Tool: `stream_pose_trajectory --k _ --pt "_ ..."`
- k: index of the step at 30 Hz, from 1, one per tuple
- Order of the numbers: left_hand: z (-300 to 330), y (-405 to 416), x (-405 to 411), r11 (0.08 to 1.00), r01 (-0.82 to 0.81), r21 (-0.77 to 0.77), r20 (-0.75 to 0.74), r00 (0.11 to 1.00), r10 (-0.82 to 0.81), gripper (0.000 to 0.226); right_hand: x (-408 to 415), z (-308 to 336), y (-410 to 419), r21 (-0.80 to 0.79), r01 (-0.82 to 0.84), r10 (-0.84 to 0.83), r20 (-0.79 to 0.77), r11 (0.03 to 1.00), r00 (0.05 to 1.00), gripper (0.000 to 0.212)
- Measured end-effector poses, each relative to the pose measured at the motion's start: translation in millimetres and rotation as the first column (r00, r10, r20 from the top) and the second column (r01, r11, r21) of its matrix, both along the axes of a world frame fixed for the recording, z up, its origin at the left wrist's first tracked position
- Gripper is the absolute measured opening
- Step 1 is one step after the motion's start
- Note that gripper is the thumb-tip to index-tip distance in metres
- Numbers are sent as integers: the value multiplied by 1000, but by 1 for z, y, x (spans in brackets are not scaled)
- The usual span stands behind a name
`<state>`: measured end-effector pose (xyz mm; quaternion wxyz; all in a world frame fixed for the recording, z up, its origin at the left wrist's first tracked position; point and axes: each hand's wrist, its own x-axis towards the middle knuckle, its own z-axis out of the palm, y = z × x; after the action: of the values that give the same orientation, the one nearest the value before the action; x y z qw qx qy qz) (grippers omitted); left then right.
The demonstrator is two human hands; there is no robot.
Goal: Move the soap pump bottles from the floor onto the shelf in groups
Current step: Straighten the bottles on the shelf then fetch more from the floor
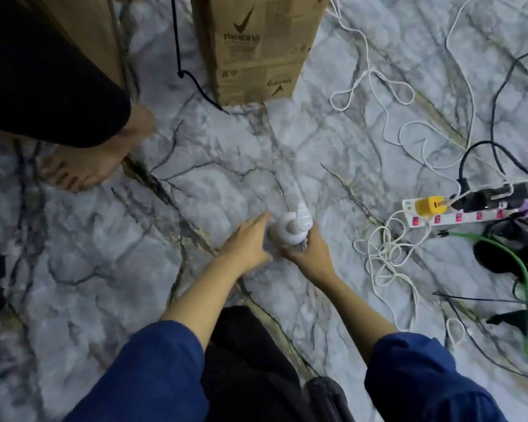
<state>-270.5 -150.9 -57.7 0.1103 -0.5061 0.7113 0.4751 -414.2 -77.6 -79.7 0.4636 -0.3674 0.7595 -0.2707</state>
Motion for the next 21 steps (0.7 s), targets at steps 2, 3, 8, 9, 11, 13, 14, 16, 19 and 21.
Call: stream_pose_trajectory --k 2,3,8,9,11,13,14,16,19,21 --pt "-18 0 6 1000 -12 13 27 1000 12 87 -2 -4 -5 -13 -21 21 -5 1000 1000 62" --pt "-24 1 11 1000 -14 26 39 999 13 85 -3 -5 -6 -18 -27 27 -11 999 1000 59" --pt "-35 15 24 998 -61 -18 62 996 63 73 -2 -7 -4 -21 4 -4 -24 1000 1000 58" --pt "-34 17 25 996 -71 -56 83 994 75 68 -1 -6 -3 -26 10 -11 -17 1000 1000 59" --pt "-30 22 30 992 -65 -111 107 991 77 55 4 -2 0 -47 24 -24 -17 999 1000 59" --pt "-21 26 37 991 -32 -129 142 989 51 47 9 5 2 -82 32 -34 -21 996 999 58" --pt "-16 29 40 991 -15 -134 162 986 37 46 11 10 3 -92 35 -37 -18 995 999 58" --pt "-1 33 48 985 13 -171 201 979 22 46 16 22 4 -112 47 -48 -10 993 999 56" --pt "28 35 56 952 72 -296 268 963 11 45 24 45 4 -167 44 -46 -10 985 999 55" --pt "50 36 61 924 99 -370 305 952 20 41 30 62 4 -206 30 -30 4 978 1000 54"
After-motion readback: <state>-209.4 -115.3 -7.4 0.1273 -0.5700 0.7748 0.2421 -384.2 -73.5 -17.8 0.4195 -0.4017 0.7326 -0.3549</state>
